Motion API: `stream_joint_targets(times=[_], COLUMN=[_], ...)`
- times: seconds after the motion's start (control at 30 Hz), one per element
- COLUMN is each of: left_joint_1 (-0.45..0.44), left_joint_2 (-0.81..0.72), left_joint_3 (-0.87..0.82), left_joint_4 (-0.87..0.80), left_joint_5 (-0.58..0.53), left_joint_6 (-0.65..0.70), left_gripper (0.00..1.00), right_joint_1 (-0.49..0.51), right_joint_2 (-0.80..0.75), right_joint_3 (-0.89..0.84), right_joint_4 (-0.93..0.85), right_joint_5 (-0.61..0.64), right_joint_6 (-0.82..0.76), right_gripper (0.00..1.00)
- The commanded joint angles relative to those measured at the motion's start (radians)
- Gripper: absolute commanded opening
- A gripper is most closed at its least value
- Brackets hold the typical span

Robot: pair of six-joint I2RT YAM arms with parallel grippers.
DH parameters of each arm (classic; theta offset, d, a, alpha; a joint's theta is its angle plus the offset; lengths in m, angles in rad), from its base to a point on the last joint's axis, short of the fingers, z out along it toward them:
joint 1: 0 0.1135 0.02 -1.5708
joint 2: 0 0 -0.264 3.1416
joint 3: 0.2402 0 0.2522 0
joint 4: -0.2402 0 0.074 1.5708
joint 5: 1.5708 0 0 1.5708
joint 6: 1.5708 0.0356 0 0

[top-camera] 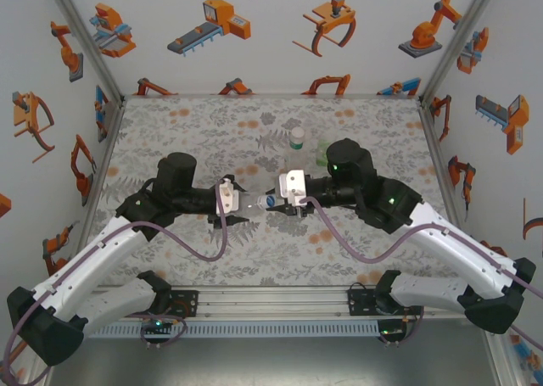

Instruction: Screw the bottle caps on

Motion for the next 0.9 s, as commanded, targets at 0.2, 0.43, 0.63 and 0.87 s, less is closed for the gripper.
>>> stream_joint_targets(times=[0.2, 0.43, 0.63, 0.87], left_joint_1=[-0.003, -0.003, -0.004, -0.004], left_joint_2=[-0.042, -0.051, -0.045, -0.033], left_joint_3=[0.001, -0.016, -0.015, -0.014], left_joint_4=[0.052, 0.081, 0.089, 0.095], left_joint_5=[-0.137, -0.202, -0.236, -0.283], left_joint_6=[-0.01, -0.015, -0.024, -0.037], left_gripper=[0.0, 0.0, 0.0, 0.0], right_joint_1=[0.005, 0.005, 0.005, 0.005], right_joint_2=[0.017, 0.03, 0.031, 0.015], right_joint_3=[-0.086, -0.225, -0.302, -0.196], right_joint_4=[0.238, 0.554, 0.687, 0.318], right_joint_5=[0.089, 0.274, 0.403, 0.588], right_joint_6=[0.402, 0.981, 1.391, 1.562], right_gripper=[0.02, 0.0, 0.0, 0.0])
